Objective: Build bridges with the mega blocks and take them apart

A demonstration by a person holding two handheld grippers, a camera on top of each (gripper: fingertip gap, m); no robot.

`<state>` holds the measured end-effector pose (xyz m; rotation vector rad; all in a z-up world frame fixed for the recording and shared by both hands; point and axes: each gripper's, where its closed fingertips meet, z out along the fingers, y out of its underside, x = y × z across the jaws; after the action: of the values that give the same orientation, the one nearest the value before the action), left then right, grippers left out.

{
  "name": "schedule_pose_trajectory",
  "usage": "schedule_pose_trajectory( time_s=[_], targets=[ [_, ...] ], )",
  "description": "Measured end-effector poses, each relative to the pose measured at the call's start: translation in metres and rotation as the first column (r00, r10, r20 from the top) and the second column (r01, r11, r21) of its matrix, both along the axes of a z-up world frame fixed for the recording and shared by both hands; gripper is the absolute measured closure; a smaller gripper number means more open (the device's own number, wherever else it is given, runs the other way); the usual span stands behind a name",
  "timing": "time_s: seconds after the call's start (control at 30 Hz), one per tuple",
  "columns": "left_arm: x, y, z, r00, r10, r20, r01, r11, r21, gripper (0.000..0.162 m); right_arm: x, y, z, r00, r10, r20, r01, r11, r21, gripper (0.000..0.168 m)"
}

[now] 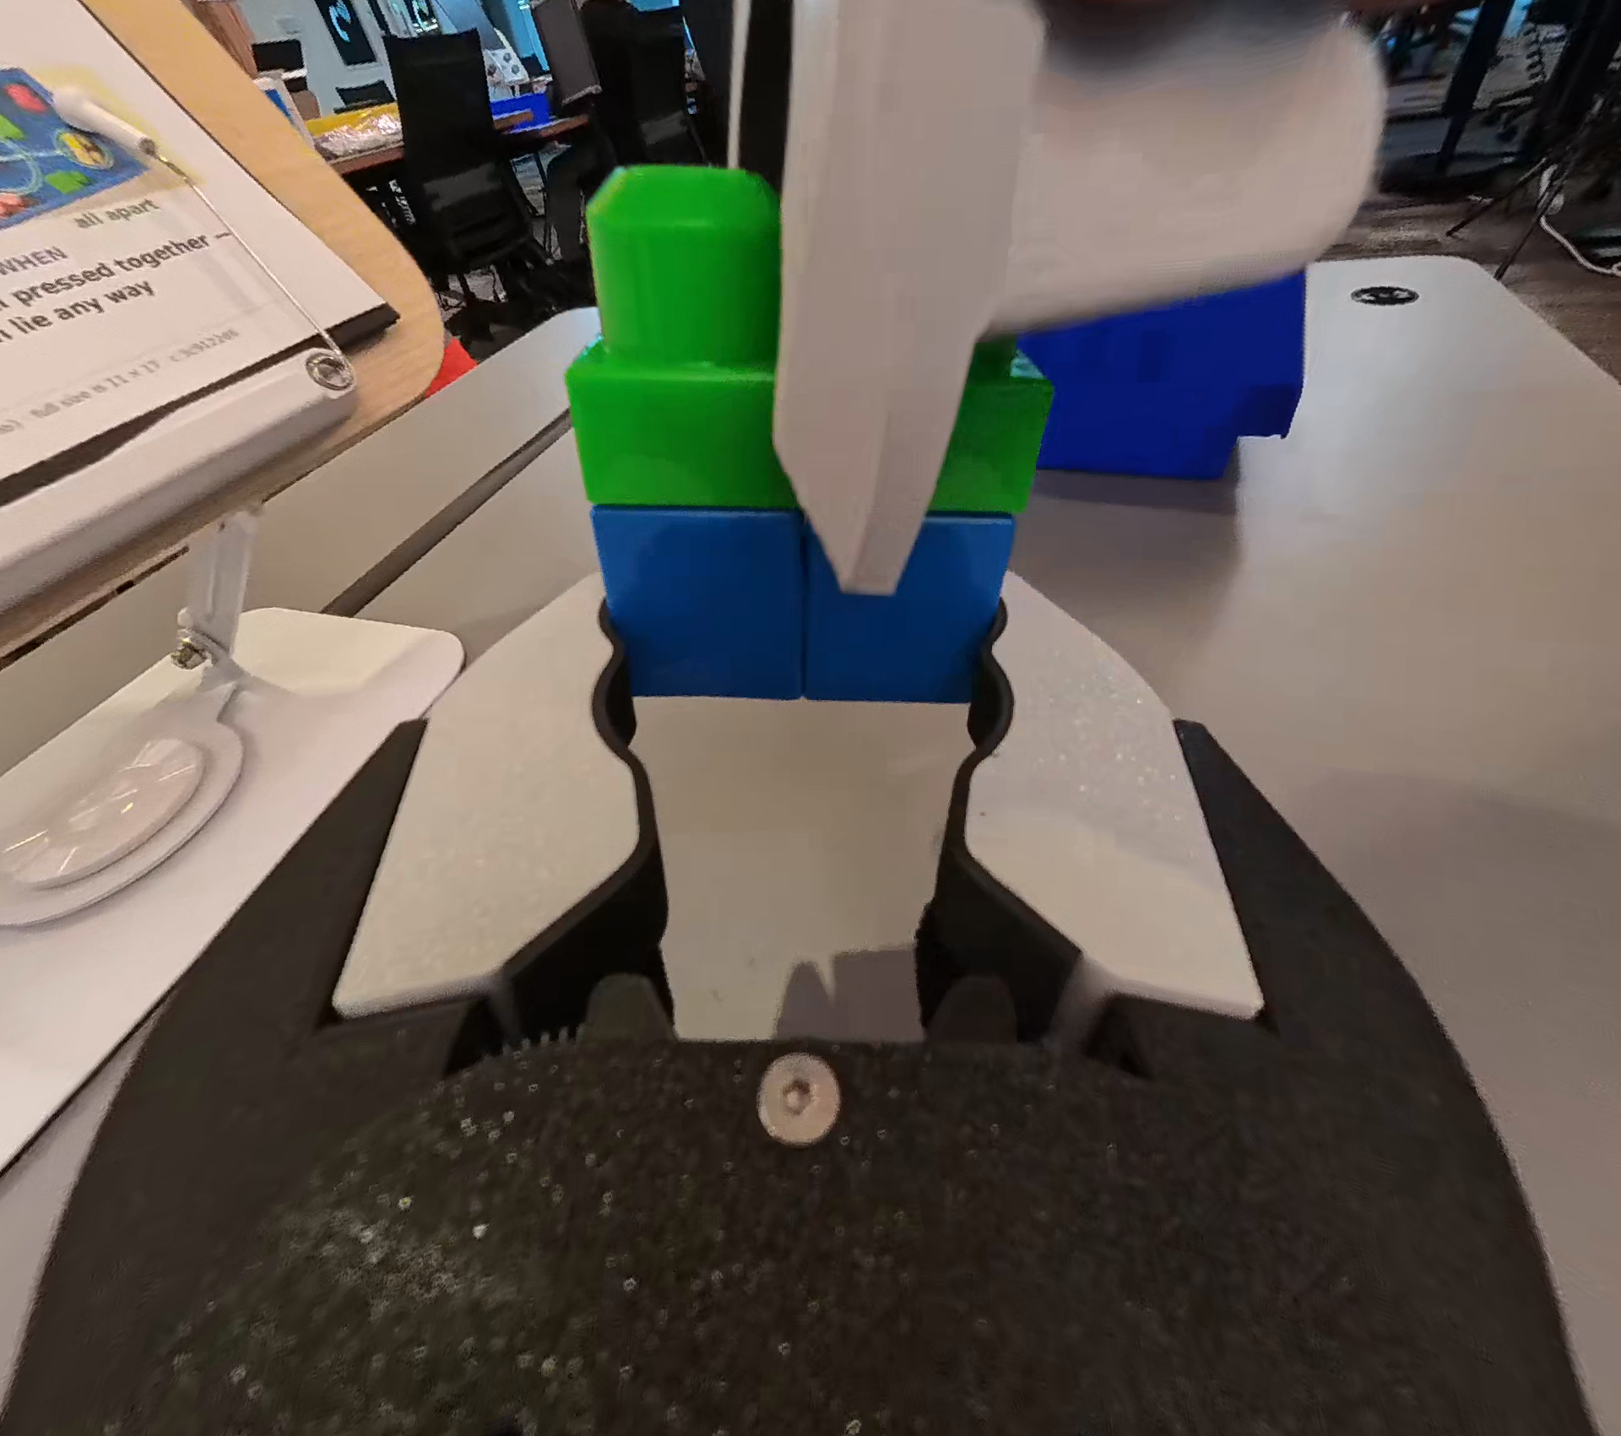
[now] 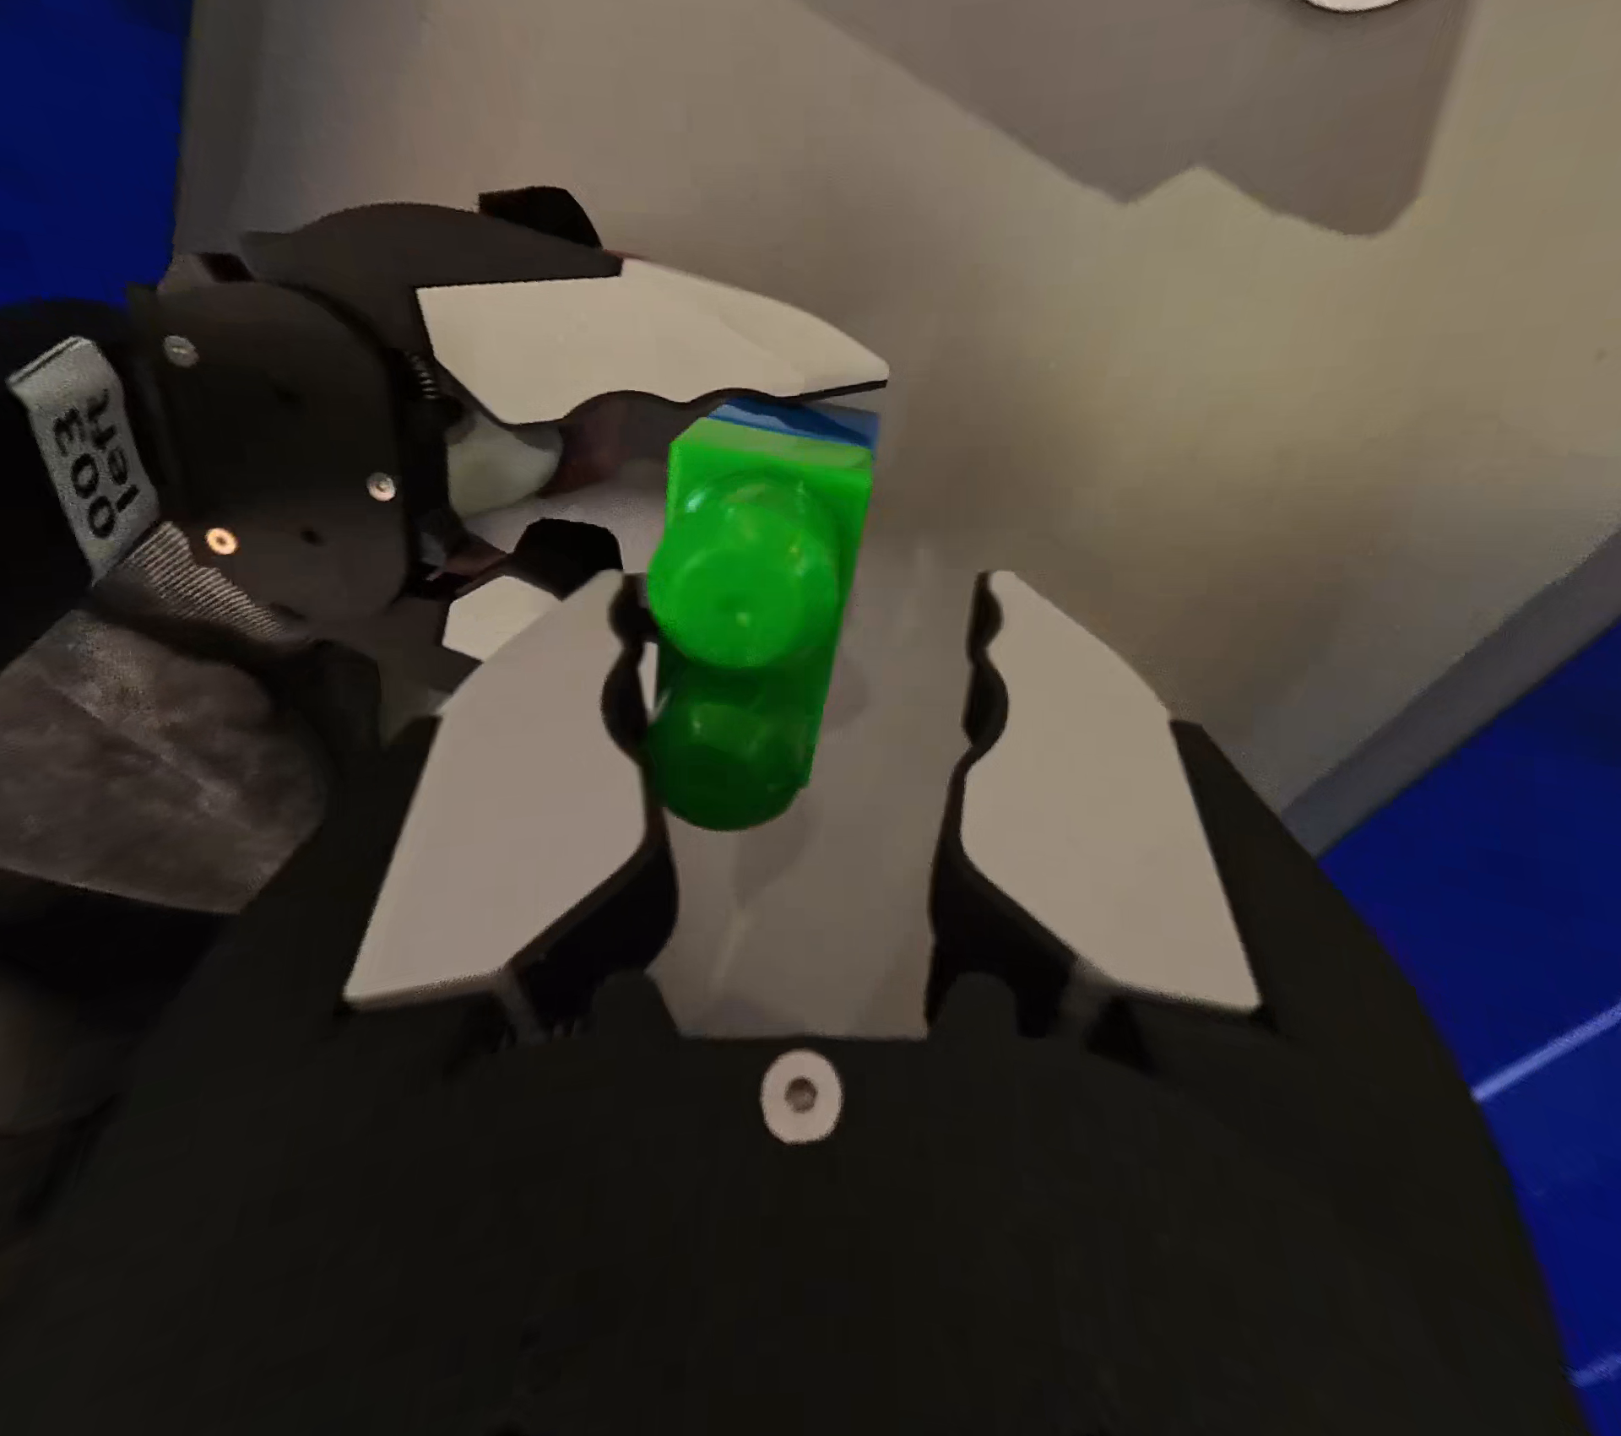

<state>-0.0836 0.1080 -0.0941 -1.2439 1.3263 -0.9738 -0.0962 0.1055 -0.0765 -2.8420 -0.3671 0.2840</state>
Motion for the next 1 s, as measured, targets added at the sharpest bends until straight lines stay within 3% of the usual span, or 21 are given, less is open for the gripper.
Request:
schedule_pose_trajectory(
  time_s=[0.07, 0.3, 0.43, 0.63, 0.77, 0.87, 1.0],
  targets=[
    [0.000, 0.002, 0.000, 1.000, 0.011, 0.000, -0.011, 1.000, -0.002, 0.088, -0.006, 0.003, 0.003, 0.999, 0.001, -0.045, 0.000, 1.000, 0.020, 0.129],
    [0.000, -0.007, 0.006, 0.999, -0.031, 0.039, 0.033, 0.998, -0.050, 0.087, -0.001, -0.001, 0.011, 0.997, 0.030, -0.065, -0.027, 0.999, 0.046, 0.130],
    [-0.006, -0.007, 0.005, 0.997, -0.057, 0.044, 0.064, 0.982, -0.180, 0.085, 0.022, -0.006, 0.040, 0.990, 0.138, -0.028, -0.133, 0.983, 0.127, 0.130],
    [-0.014, 0.000, 0.009, 0.994, -0.071, 0.088, 0.103, 0.890, -0.444, 0.083, 0.103, -0.029, 0.118, 0.922, 0.296, 0.251, -0.367, 0.876, 0.315, 0.130],
    [-0.016, 0.000, 0.009, 0.989, -0.092, 0.119, 0.141, 0.846, -0.514, 0.080, 0.181, -0.046, 0.148, 0.787, 0.364, 0.498, -0.534, 0.806, 0.255, 0.130],
    [-0.015, 0.000, 0.009, 0.989, -0.081, 0.127, 0.134, 0.856, -0.499, 0.080, 0.228, -0.057, 0.139, 0.709, 0.458, 0.536, -0.627, 0.758, 0.181, 0.130],
    [-0.011, -0.002, 0.004, 0.990, -0.086, 0.112, 0.130, 0.859, -0.496, 0.081, 0.286, -0.078, 0.083, 0.691, 0.565, 0.451, -0.630, 0.776, -0.007, 0.130]
  ],
)
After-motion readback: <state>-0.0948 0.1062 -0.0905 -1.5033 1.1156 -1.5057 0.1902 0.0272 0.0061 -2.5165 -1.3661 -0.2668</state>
